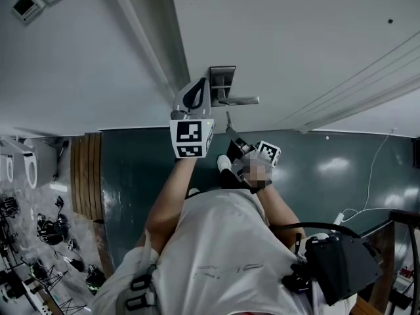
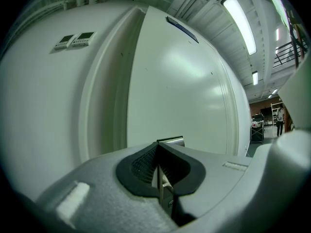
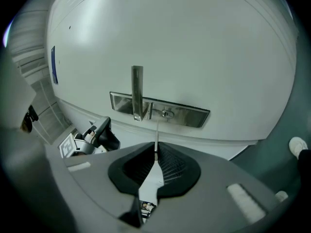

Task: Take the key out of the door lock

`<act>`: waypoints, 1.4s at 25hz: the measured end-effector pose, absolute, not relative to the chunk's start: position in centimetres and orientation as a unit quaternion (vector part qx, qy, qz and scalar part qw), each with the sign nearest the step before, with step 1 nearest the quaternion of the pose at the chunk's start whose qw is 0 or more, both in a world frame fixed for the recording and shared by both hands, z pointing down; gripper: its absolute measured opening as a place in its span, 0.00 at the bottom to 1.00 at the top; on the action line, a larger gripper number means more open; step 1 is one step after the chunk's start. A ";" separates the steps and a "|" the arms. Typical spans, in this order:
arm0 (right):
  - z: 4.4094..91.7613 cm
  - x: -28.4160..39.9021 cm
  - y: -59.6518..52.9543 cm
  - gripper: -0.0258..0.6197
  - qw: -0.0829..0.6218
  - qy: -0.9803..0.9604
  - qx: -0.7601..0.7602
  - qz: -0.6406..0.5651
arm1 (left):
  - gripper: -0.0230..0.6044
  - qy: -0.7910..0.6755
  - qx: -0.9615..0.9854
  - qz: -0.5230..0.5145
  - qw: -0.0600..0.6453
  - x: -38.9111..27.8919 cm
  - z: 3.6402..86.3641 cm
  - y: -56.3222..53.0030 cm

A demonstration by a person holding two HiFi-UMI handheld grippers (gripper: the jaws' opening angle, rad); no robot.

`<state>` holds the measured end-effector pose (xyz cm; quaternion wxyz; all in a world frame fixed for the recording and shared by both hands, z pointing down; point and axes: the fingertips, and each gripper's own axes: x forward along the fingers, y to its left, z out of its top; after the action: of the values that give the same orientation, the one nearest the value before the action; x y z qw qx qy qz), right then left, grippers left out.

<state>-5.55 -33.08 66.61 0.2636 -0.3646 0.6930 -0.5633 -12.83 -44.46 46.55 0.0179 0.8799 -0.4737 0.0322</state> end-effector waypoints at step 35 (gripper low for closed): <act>45.6 -8.6 -20.9 0.08 0.060 0.782 -0.613 -0.099 | 0.04 -0.440 0.898 -0.019 0.027 -21.6 44.5 -24.6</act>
<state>-8.62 -20.92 45.56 0.0604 -0.6126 0.7818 -0.0991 -21.59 -24.58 44.54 0.0265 0.8976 -0.4395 -0.0190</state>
